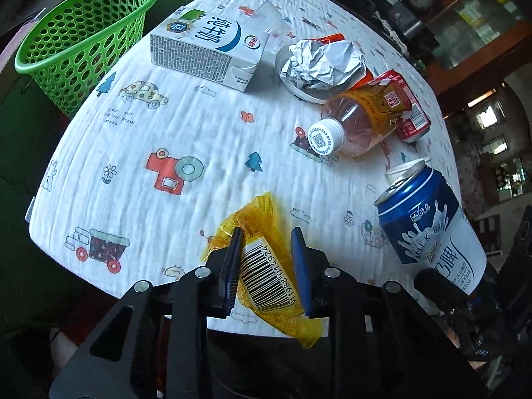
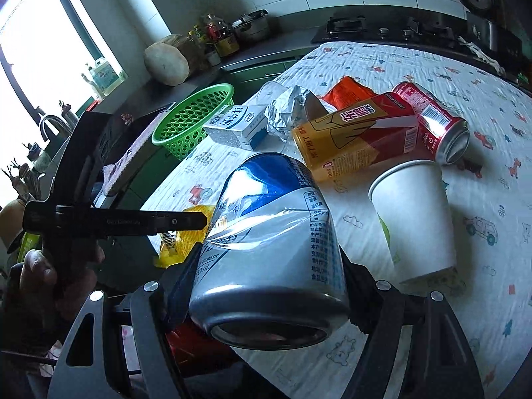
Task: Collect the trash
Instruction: 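Grasp the yellow plastic wrapper with the left tool while the right tool holds the can, then carry the can with the right tool and wrapper with the left into the green basket, release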
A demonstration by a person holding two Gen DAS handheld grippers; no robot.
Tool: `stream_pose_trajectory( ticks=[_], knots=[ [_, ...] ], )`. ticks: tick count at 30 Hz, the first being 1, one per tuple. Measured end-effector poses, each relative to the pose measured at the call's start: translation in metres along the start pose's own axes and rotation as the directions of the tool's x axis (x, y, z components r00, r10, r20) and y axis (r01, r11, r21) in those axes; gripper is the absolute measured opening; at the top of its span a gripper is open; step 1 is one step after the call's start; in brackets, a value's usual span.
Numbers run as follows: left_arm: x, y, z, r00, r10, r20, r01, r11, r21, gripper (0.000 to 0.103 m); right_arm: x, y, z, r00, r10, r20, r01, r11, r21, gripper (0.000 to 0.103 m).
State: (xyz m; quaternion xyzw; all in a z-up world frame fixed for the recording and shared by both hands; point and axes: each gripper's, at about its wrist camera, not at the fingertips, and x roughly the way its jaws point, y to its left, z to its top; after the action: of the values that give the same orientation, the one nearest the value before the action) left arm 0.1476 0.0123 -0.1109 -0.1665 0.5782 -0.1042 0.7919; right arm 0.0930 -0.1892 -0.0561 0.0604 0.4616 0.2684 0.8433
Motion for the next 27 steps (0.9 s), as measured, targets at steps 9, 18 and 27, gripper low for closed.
stream_pose_trajectory(
  ticks=[9, 18, 27],
  knots=[
    [-0.027, 0.005, 0.007, 0.997, -0.046, 0.059, 0.045, 0.999, 0.02, 0.013, 0.0, 0.014, 0.021, 0.999, 0.041, 0.024, -0.041, 0.999, -0.018, 0.071],
    [-0.087, 0.048, 0.056, 0.977, 0.024, 0.214, -0.023, 1.0, -0.005, 0.013, 0.016, 0.041, 0.066, 0.994, 0.097, 0.048, -0.094, 0.994, -0.065, 0.071],
    [-0.125, 0.148, 0.16, 0.925, 0.181, 0.335, -0.149, 0.982, -0.119, 0.013, 0.065, 0.081, 0.123, 0.989, 0.143, 0.032, -0.139, 0.986, -0.094, 0.071]
  ],
)
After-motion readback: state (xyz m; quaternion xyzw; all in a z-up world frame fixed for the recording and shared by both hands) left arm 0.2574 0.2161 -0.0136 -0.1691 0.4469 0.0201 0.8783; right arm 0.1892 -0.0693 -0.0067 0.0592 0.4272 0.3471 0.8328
